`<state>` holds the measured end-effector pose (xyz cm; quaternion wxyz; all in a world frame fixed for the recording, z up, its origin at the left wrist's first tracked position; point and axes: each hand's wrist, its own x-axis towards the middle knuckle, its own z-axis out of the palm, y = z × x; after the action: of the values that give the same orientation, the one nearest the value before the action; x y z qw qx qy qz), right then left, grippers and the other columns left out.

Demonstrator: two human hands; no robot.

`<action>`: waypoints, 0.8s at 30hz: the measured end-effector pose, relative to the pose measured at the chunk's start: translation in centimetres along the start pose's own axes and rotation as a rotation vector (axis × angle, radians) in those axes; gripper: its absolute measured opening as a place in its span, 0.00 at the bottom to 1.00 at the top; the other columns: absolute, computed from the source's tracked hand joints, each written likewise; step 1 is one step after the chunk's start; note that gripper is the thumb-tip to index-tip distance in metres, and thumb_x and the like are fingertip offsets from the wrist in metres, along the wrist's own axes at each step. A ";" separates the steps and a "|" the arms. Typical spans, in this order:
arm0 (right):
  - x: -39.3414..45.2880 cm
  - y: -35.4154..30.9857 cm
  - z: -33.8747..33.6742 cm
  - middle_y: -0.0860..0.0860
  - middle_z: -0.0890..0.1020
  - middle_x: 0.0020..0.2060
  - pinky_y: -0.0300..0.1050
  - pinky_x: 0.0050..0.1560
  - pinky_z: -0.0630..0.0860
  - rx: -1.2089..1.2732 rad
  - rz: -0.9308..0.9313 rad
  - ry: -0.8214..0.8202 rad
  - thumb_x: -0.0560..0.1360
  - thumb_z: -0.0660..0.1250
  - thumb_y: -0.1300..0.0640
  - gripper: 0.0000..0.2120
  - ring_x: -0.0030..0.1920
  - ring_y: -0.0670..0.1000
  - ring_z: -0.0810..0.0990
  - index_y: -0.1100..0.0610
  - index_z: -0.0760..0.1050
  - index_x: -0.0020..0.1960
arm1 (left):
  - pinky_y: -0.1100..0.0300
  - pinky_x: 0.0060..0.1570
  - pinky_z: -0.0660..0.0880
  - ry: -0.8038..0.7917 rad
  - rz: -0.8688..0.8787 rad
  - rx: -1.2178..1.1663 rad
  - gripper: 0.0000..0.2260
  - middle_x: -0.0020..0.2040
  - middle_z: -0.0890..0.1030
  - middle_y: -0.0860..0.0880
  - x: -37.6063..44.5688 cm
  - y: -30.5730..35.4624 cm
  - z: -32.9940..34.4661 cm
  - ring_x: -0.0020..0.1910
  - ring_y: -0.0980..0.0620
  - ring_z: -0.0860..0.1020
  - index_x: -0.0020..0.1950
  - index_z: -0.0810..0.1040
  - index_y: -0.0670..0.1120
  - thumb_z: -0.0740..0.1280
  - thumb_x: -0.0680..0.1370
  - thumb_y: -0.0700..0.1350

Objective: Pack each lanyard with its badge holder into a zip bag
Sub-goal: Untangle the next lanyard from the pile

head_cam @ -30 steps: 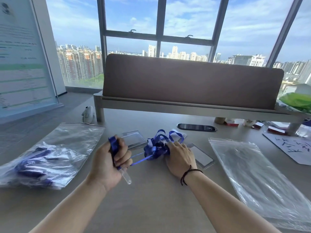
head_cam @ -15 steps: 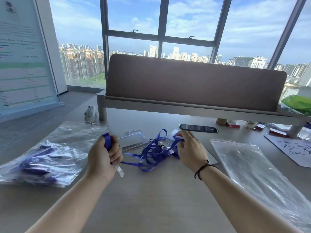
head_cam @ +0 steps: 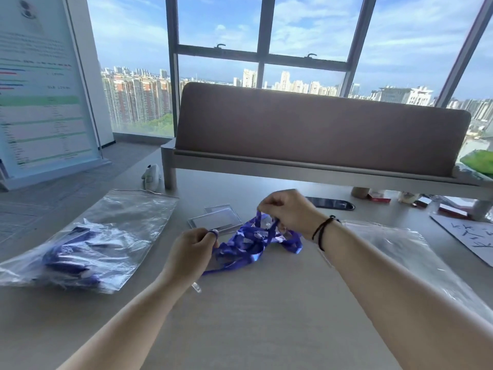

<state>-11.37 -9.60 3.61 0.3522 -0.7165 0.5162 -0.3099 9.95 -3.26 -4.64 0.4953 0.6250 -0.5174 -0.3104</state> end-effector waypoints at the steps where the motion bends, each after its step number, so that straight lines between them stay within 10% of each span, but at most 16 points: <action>1: 0.1 -0.1 -0.2 0.46 0.75 0.25 0.39 0.25 0.69 0.000 0.002 0.055 0.77 0.69 0.58 0.06 0.21 0.47 0.70 0.59 0.81 0.43 | 0.56 0.34 0.64 0.028 -0.003 0.039 0.14 0.26 0.76 0.48 0.1 -0.1 0.1 0.29 0.49 0.72 0.35 0.79 0.47 0.62 0.72 0.55; 8: -1.1 2.8 1.9 0.48 0.82 0.52 0.49 0.54 0.77 -1.010 -0.007 -0.013 0.74 0.65 0.46 0.16 0.54 0.54 0.80 0.45 0.76 0.60 | 0.58 0.49 0.68 0.063 0.024 0.405 0.10 0.52 0.80 0.50 0.0 -0.6 -0.4 0.52 0.50 0.75 0.55 0.80 0.48 0.62 0.77 0.41; 13: -1.4 4.2 3.0 0.44 0.82 0.48 0.40 0.49 0.78 -0.563 0.004 -0.272 0.73 0.67 0.54 0.19 0.47 0.46 0.80 0.46 0.77 0.64 | 0.58 0.47 0.74 -0.026 0.062 0.594 0.12 0.50 0.83 0.48 0.2 -0.7 -1.7 0.49 0.48 0.79 0.51 0.83 0.49 0.65 0.72 0.39; 18: -1.6 5.0 2.9 0.51 0.82 0.40 0.45 0.38 0.74 -0.812 -0.020 0.021 0.75 0.61 0.57 0.08 0.41 0.55 0.80 0.53 0.78 0.47 | 0.56 0.40 0.76 0.016 0.089 0.608 0.07 0.41 0.82 0.50 0.0 -0.3 -2.1 0.40 0.51 0.78 0.42 0.82 0.50 0.66 0.75 0.41; 24: -1.5 6.2 1.6 0.53 0.73 0.28 0.44 0.29 0.63 -0.296 0.188 0.295 0.74 0.59 0.65 0.13 0.33 0.55 0.70 0.59 0.66 0.30 | 0.61 0.37 0.69 0.426 0.210 0.027 0.07 0.40 0.79 0.54 0.0 2.2 -3.0 0.39 0.58 0.75 0.48 0.77 0.47 0.62 0.80 0.37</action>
<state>-13.73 -9.18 -2.51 0.1913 -0.6559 0.6666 -0.2981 11.92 -2.30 -1.57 0.6144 0.6258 -0.4675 -0.1112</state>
